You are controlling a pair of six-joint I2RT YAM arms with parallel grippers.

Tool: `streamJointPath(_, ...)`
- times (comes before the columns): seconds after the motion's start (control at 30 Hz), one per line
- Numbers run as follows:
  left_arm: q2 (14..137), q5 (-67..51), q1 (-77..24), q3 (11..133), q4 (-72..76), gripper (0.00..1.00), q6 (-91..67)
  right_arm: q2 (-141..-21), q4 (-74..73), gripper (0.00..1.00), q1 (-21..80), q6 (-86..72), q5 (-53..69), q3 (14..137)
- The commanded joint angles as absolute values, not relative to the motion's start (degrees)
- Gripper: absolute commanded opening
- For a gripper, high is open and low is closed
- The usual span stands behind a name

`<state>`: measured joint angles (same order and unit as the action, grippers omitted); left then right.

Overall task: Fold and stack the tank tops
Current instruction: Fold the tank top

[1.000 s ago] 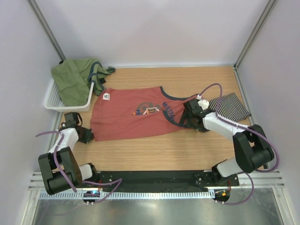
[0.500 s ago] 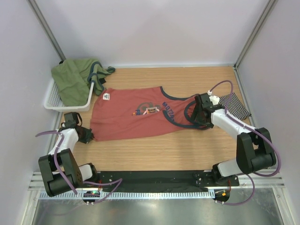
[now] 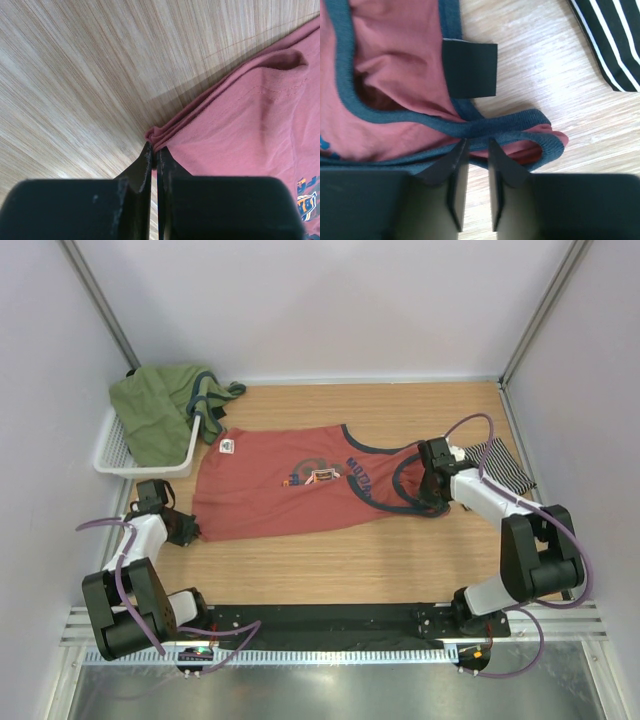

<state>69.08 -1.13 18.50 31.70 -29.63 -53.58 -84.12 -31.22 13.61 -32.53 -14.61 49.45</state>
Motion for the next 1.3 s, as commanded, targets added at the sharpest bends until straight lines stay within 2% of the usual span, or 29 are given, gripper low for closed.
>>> streamJointPath(0.0, 68.2, -1.3, 18.9, 33.3, -29.9, 0.00, -52.9, -84.9, -33.1, 0.34, 13.2, -31.0, -13.9, 51.9)
streamJointPath(0.03, 68.0, -1.4, 19.0, 33.2, -29.8, 0.00, -52.8, -84.7, -33.7, 0.40, 13.3, -31.1, -14.4, 51.8)
streamJointPath(0.07, 67.9, -1.3, 19.0, 33.2, -29.9, 0.00, -52.8, -84.1, -33.7, 0.60, 13.3, -31.2, -15.1, 51.2)
streamJointPath(0.1, 67.9, -1.3, 18.9, 33.1, -29.9, 0.00, -52.9, -83.7, -33.7, 0.69, 13.2, -31.3, -15.5, 50.9)
streamJointPath(0.13, 67.8, -1.4, 19.0, 33.2, -29.9, 0.00, -52.9, -82.9, -34.0, 0.73, 13.1, -31.6, -15.6, 50.6)
streamJointPath(0.47, 67.8, -2.0, 18.9, 33.1, -29.5, 0.00, -52.8, -73.0, -33.7, 0.72, 13.0, -33.0, -21.5, 49.0)
streamJointPath(0.7, 67.8, -2.6, 18.9, 32.9, -29.3, 0.00, -52.8, -72.9, -38.5, 0.71, 10.5, -35.4, -23.7, 49.8)
streamJointPath(0.9, 67.9, -2.8, 18.9, 32.9, -29.0, 0.00, -52.8, -71.4, -35.2, 0.64, 10.2, -35.9, -21.9, 45.6)
streamJointPath(0.97, 67.9, -2.9, 19.0, 32.9, -28.9, 0.00, -52.8, -72.1, -34.2, 0.57, 10.2, -35.5, -22.0, 44.9)
streamJointPath(1.0, 67.9, -2.8, 18.9, 32.8, -28.8, 0.00, -52.8, -73.5, -33.3, 0.50, 10.1, -35.2, -21.7, 45.1)
streamJointPath(1.1, 68.1, -2.9, 19.0, 32.9, -28.8, 0.00, -52.7, -75.8, -32.7, 0.43, 10.1, -35.0, -21.7, 45.8)
streamJointPath(1.23, 67.9, -2.9, 18.9, 32.8, -28.8, 0.00, -52.7, -77.7, -31.8, 0.22, 10.0, -35.2, -21.1, 46.3)
streamJointPath(1.27, 67.9, -2.9, 18.9, 32.9, -28.8, 0.00, -52.7, -77.9, -32.1, 0.14, 10.0, -35.2, -21.0, 46.5)
